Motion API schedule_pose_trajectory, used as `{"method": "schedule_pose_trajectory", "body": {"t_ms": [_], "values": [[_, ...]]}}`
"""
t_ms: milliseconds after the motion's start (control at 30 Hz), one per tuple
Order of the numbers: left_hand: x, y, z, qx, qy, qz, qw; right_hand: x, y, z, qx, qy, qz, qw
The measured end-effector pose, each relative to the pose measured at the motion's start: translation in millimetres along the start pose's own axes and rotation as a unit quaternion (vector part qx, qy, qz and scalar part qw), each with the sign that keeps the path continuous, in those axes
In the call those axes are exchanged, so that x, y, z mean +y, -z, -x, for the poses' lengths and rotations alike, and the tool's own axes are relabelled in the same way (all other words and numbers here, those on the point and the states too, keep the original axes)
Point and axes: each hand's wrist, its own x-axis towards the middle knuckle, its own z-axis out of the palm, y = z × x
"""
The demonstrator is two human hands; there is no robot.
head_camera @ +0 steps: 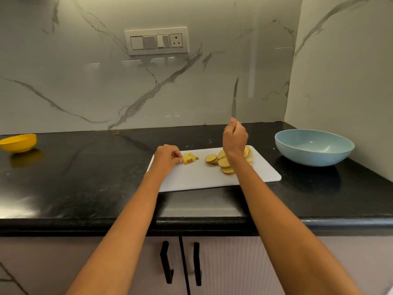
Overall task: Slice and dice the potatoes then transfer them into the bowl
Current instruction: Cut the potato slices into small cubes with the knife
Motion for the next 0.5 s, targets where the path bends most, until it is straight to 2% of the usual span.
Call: {"method": "schedule_pose_trajectory", "body": {"t_ms": [167,333,500], "values": [[8.4,-5.1,2.6,0.023,-0.016,-0.022,0.999,-3.3,6.2,-6.9,0.026,-0.038,-0.044,0.998],[15.5,-9.3,5.8,-0.040,-0.031,0.006,0.999,-8.9,2.7,-1.6,0.000,0.002,-0.010,1.000],[13.8,-11.8,-3.9,-0.041,-0.025,-0.016,0.999,-10.9,-6.9,3.7,-0.029,0.022,-0.014,0.999]]}}
